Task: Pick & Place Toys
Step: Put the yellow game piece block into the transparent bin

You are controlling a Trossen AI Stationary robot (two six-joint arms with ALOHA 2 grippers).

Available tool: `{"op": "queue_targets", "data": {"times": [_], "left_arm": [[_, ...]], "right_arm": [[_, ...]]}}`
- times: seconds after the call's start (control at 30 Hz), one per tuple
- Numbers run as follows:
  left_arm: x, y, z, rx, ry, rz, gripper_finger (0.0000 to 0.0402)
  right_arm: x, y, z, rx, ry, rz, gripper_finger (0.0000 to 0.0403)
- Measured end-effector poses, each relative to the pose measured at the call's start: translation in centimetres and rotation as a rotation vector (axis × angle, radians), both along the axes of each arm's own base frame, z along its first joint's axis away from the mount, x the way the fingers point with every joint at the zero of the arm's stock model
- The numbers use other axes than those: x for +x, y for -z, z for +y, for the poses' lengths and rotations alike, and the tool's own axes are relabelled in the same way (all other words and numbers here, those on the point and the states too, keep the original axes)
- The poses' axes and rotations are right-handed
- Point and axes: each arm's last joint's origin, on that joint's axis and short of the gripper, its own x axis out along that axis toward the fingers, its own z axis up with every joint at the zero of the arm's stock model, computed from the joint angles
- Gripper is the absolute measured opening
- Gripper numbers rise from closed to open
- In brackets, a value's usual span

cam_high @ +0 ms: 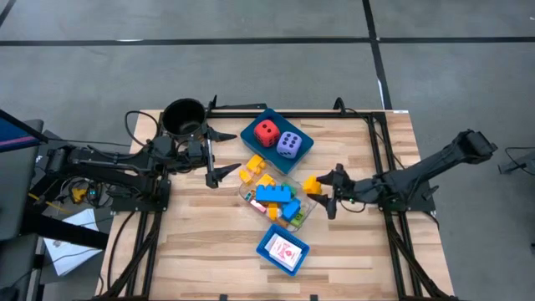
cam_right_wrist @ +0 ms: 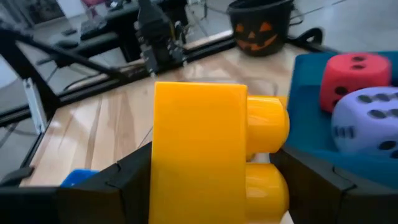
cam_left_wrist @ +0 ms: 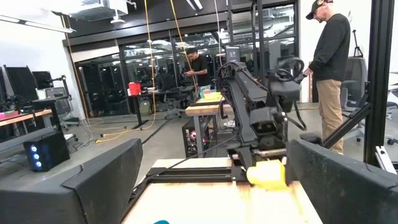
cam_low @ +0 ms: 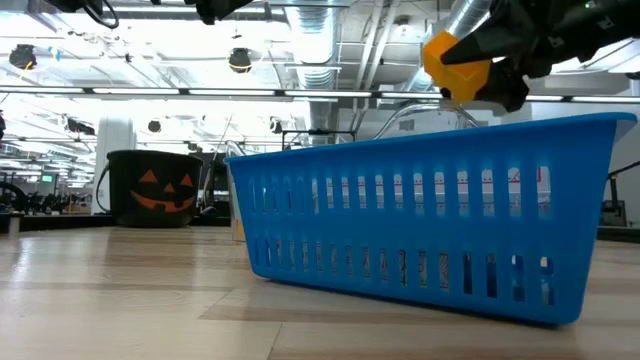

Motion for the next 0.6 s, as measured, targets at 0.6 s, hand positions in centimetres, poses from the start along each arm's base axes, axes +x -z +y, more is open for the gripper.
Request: {"op": "queue_targets", "data": {"times": [0.6], "left_arm": [[0.0, 0.0, 0.0, 0.000, 0.000, 0.001, 0.0400]], "right_arm": [[2.6, 3.4, 0.2, 0.002, -0.058, 0.120, 0.0274]]}}
